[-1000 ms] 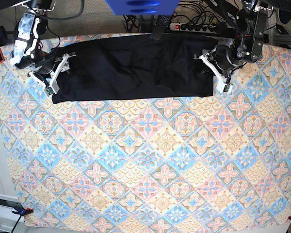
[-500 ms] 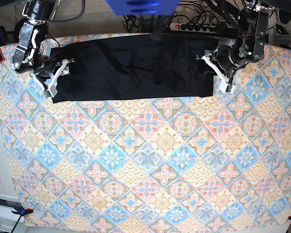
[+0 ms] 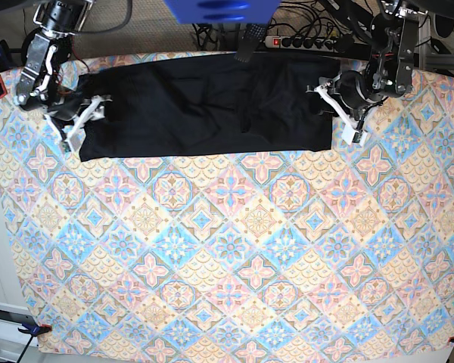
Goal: Fold the T-shirt properly
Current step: 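Regrasp the strip ends with both grippers, holding them taut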
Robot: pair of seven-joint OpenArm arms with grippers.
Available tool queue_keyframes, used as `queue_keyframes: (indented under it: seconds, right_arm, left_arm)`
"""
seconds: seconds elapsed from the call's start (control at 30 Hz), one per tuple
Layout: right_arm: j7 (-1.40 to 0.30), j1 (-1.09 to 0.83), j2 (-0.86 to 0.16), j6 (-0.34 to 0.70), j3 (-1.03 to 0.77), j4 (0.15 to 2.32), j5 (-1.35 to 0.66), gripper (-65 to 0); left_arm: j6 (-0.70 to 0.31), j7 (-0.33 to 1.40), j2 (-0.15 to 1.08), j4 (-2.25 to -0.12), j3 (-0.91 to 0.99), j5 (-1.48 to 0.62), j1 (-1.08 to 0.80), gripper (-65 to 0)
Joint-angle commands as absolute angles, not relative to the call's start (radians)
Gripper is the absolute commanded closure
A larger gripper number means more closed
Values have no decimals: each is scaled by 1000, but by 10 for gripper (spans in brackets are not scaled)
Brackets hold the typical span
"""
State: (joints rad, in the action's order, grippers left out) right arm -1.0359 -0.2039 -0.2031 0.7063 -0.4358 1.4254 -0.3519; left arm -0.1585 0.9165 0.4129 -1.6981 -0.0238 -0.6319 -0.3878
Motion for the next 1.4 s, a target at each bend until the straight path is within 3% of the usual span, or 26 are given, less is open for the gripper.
queue_keyframes:
  seconds: [0.0, 0.3, 0.57, 0.8, 0.97, 1.37]
  right_arm:
    - [-1036, -199, -226, 698, -461, 1440, -340, -429]
    - [-1027, -150, -291, 698, -475, 1372, -340, -429]
    - [-1059, -133, -285, 698, -472, 1359, -340, -429]
    - [-1081, -137, -283, 698, -472, 1359, -369, -429]
    - [-1081, -177, -285, 698, -415, 1368, -466, -429]
    - [-1078, -180, -262, 698, -352, 1365, -466, -429]
  left_arm:
    - [-163, 908, 423, -1713, -19, -642, -386, -266]
    - [-163, 908, 421, -1713, -19, -642, -383, -266]
    - [-163, 908, 420, -1713, -19, -642, -383, -265]
    - [-163, 908, 418, -1713, -18, -642, -380, -161]
    - [-163, 908, 418, -1713, -18, -642, -380, -173]
    - [-163, 905, 418, -1713, -18, -642, -378, -173]
